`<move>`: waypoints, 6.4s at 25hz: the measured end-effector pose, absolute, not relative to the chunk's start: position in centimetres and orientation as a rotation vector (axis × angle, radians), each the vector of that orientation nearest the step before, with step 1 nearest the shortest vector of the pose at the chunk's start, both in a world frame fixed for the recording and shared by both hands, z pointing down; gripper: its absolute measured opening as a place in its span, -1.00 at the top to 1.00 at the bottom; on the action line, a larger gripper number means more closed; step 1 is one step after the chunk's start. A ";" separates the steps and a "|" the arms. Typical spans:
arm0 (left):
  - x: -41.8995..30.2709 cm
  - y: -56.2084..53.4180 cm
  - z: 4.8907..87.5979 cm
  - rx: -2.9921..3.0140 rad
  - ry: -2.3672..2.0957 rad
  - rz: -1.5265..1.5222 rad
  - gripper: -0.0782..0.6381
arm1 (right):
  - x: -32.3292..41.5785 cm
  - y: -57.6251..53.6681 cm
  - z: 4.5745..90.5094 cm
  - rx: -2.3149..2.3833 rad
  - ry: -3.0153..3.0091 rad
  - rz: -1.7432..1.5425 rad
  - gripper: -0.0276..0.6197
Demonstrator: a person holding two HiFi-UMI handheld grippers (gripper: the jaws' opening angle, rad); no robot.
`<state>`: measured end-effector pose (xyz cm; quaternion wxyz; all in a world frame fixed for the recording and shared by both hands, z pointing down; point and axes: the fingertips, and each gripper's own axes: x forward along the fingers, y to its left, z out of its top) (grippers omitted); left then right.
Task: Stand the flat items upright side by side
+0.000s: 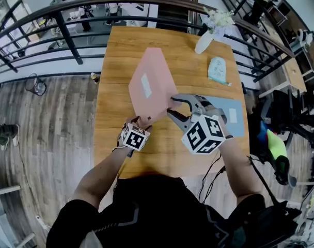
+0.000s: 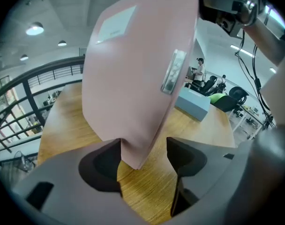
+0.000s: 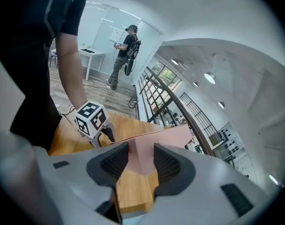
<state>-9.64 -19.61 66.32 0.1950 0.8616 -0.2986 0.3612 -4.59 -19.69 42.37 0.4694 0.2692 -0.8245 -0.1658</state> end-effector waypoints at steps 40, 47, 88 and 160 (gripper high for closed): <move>-9.5 -20.2 51.0 2.296 -1.776 0.677 -0.21 | 3.9 -15.9 37.2 1.289 -2.372 -0.177 0.19; -10.5 -21.5 50.8 2.277 -1.854 0.675 -0.21 | 6.8 -15.2 38.4 1.383 -2.300 -0.157 0.19; -25.1 -29.4 51.0 2.355 -1.716 0.742 -0.10 | 2.0 -16.3 43.5 1.429 -2.245 0.030 0.19; -4.0 -18.7 39.2 2.748 -1.261 0.300 -0.16 | 27.2 -9.7 35.4 1.933 -2.149 0.034 0.18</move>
